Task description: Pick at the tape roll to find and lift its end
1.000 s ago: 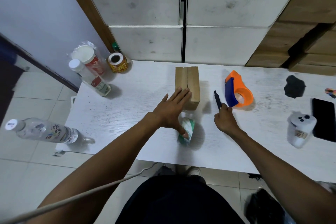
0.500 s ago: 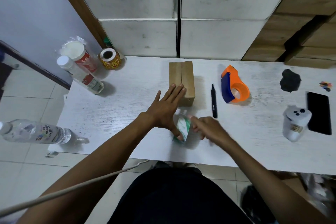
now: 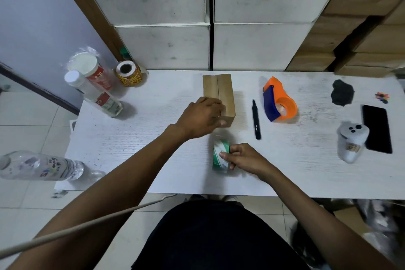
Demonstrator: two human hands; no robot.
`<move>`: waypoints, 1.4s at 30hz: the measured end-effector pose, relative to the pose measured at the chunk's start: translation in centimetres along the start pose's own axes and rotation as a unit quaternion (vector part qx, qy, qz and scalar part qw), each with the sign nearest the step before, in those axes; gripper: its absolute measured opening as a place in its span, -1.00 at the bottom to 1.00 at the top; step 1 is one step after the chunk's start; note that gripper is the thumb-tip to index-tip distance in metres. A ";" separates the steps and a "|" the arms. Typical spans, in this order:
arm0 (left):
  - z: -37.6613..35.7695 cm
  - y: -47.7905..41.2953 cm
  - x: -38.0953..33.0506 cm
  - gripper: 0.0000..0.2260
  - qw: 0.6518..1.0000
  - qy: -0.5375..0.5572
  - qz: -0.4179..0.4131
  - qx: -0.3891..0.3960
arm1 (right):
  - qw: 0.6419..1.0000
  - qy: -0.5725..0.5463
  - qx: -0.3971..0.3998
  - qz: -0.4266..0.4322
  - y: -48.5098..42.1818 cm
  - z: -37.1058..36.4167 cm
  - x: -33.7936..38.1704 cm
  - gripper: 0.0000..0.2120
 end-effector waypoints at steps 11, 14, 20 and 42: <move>-0.8 -1.5 0.2 -0.84 0.993 -0.040 -0.046 -0.100 | 1.000 0.016 0.007 -0.003 0.4 -0.3 -0.6 -0.74; -0.9 -1.4 0.4 -0.85 0.991 -0.055 -0.056 -0.104 | 1.000 0.024 0.008 0.005 0.3 -0.3 -0.5 -0.73; -1.2 -1.6 0.4 -0.87 0.992 -0.062 -0.045 -0.102 | 0.999 0.039 -0.006 0.016 0.5 -0.3 -0.3 -0.72; -2.4 -0.9 1.0 -0.70 0.986 -0.110 -0.051 -0.117 | 0.999 -0.005 -0.002 0.044 0.4 -0.7 0.1 -0.77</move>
Point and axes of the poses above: each hand's wrist, its own y-axis away from the middle knuckle, its own z-axis out of the back of the hand, x = y × z, the point moved 4 cm from there along -y, towards the middle knuckle, and after that the axes turned 4 degrees about -x, right-handed, at the moved point
